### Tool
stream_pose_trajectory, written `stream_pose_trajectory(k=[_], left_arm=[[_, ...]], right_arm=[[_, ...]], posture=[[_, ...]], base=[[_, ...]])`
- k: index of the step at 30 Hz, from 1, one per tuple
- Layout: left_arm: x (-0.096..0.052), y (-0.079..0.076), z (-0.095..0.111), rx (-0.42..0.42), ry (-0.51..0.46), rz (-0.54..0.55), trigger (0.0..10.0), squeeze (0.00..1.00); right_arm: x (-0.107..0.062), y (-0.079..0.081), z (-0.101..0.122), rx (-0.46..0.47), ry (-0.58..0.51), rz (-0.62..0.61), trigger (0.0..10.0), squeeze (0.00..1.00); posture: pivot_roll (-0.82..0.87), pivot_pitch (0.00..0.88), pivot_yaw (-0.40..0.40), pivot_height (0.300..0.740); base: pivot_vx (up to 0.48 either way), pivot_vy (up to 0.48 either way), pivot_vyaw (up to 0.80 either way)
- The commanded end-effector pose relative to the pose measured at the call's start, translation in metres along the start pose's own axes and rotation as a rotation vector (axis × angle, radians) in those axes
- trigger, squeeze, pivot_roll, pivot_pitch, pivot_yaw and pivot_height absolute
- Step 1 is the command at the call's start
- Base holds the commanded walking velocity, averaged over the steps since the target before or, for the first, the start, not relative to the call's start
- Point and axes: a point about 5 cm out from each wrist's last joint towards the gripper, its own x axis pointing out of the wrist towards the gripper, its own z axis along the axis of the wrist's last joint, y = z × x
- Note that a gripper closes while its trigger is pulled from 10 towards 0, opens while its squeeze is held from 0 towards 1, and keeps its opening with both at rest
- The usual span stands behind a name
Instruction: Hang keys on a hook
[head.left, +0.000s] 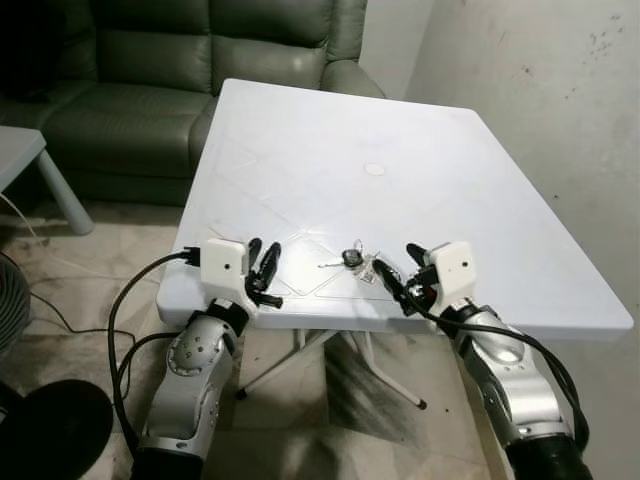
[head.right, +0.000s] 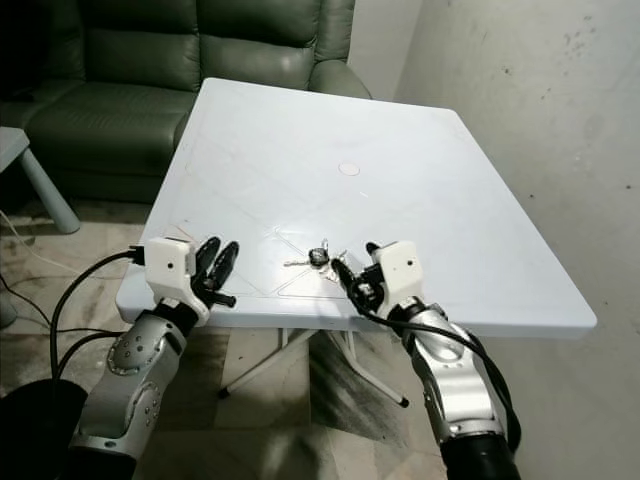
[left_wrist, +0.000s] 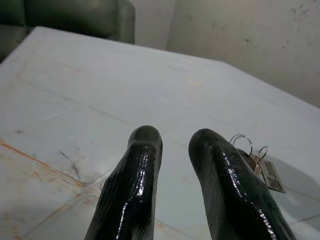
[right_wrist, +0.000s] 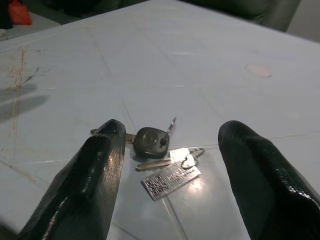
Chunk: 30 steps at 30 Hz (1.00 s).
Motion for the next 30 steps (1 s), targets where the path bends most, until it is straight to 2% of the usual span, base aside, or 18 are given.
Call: stream_pose_trajectory(k=[1,9,18,30], left_arm=[[-0.002,-0.007,0.003,0.012,-0.001,-0.031,10.0,0.00],[-0.010,-0.011,0.004,0.010,0.008,-0.040,10.0,0.00],[-0.015,-0.013,0.004,0.007,0.025,-0.038,10.0,0.00],[-0.017,-0.016,0.005,-0.001,0.034,-0.037,10.0,0.00]], right_arm=[[0.003,-0.001,-0.001,0.013,0.021,-0.010,10.0,0.00],[0.017,0.014,0.003,0.056,0.024,-0.006,10.0,0.00],[0.043,0.049,0.015,0.124,-0.032,0.052,10.0,0.00],[0.061,0.064,0.029,0.192,-0.057,-0.003,10.0,0.00]], posture=[[0.02,0.134,-0.145,0.740],[0.03,0.162,-0.153,0.740],[0.05,0.174,-0.157,0.740],[0.06,0.178,-0.163,0.740]], base=[[0.000,0.000,0.00],[0.000,0.000,0.00],[0.000,0.000,0.00],[0.000,0.000,0.00]])
